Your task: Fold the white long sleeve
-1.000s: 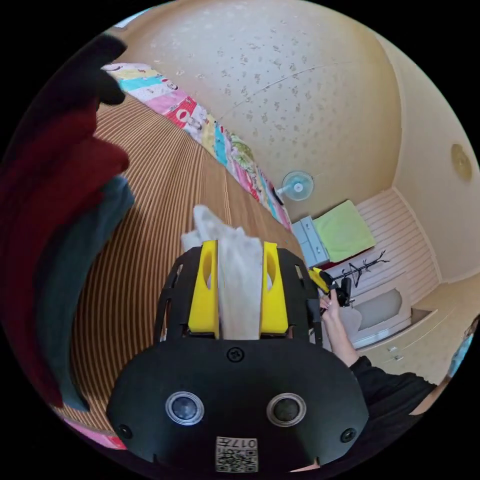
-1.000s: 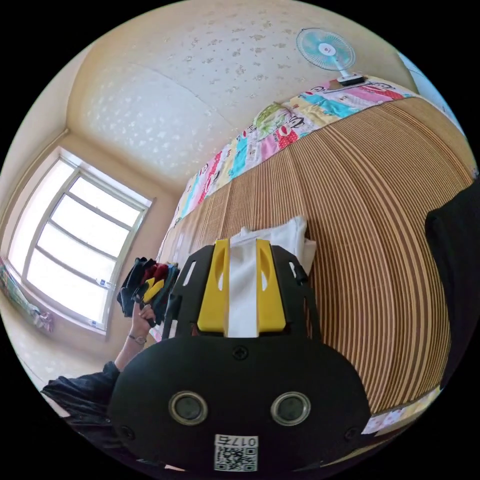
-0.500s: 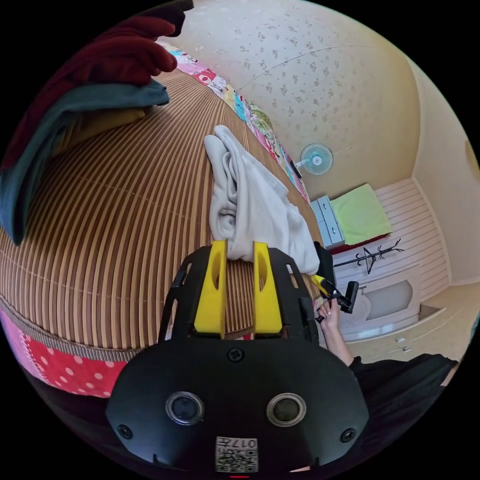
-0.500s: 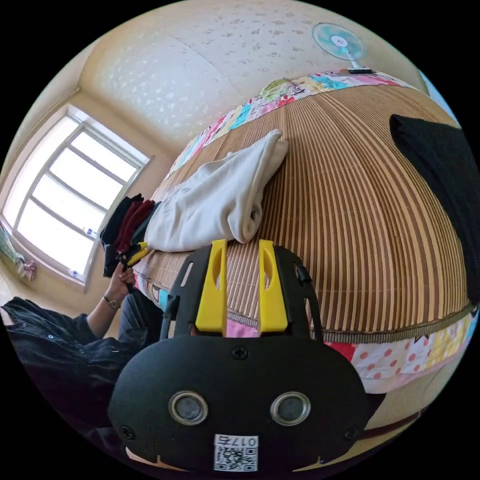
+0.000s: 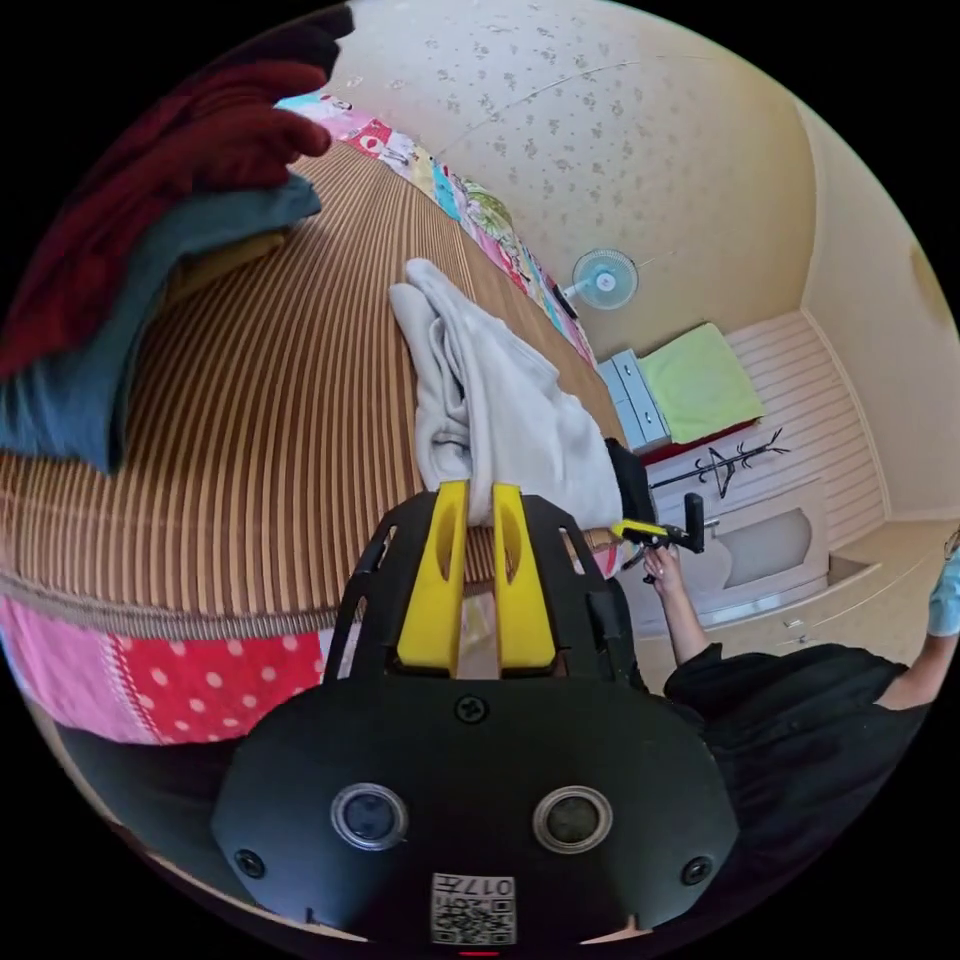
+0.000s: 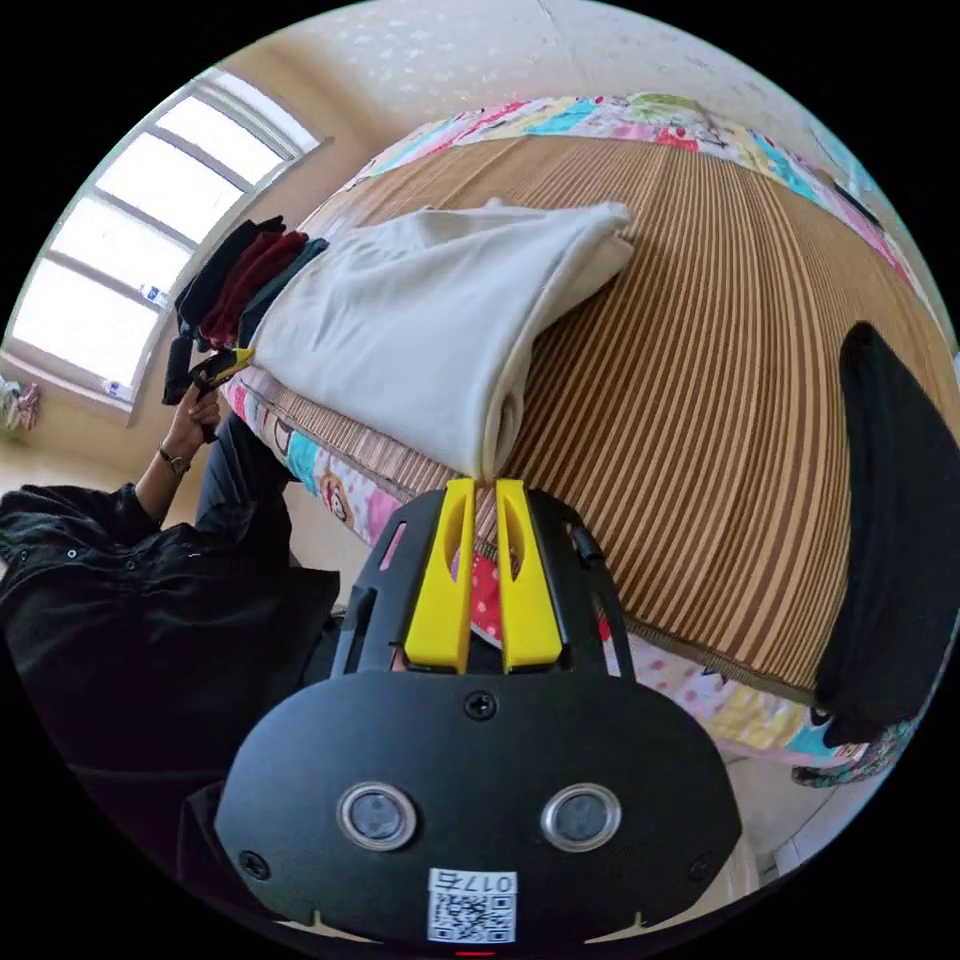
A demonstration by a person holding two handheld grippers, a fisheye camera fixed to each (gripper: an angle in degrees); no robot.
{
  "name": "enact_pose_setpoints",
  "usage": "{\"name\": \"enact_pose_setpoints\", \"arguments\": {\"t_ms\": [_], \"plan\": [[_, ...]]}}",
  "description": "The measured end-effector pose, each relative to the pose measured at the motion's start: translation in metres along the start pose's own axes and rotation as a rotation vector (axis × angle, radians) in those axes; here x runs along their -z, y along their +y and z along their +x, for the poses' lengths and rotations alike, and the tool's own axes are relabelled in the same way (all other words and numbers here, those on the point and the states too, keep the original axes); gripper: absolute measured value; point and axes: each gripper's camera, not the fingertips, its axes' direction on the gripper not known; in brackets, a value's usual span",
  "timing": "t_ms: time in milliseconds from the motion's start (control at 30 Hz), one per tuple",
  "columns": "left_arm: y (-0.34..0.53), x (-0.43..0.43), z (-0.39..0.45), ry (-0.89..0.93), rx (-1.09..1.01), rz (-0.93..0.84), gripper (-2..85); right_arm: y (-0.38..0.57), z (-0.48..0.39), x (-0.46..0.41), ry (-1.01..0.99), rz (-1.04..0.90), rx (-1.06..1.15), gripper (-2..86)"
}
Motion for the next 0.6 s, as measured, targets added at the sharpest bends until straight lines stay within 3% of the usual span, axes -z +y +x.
{"name": "enact_pose_setpoints", "arguments": {"t_ms": [167, 300, 433, 533, 600], "plan": [[0.021, 0.009, -0.023, 0.108, 0.188, 0.161, 15.7, -0.007, -0.032, 0.046, 0.136, 0.223, -0.155, 0.8], [0.016, -0.015, -0.034, 0.177, 0.268, 0.126, 16.3, -0.071, -0.098, 0.061, 0.149, 0.437, -0.024, 0.6], [0.016, -0.035, -0.034, 0.208, 0.354, 0.135, 11.6, -0.135, -0.113, 0.007, 0.109, 0.423, 0.026, 0.5], [0.013, -0.034, -0.023, 0.267, 0.354, 0.186, 7.0, -0.186, -0.089, -0.086, 0.164, 0.096, -0.034, 0.6], [-0.001, -0.031, 0.0, 0.268, 0.266, 0.196, 6.5, -0.175, -0.078, -0.086, 0.139, 0.203, 0.01, 0.5]]}}
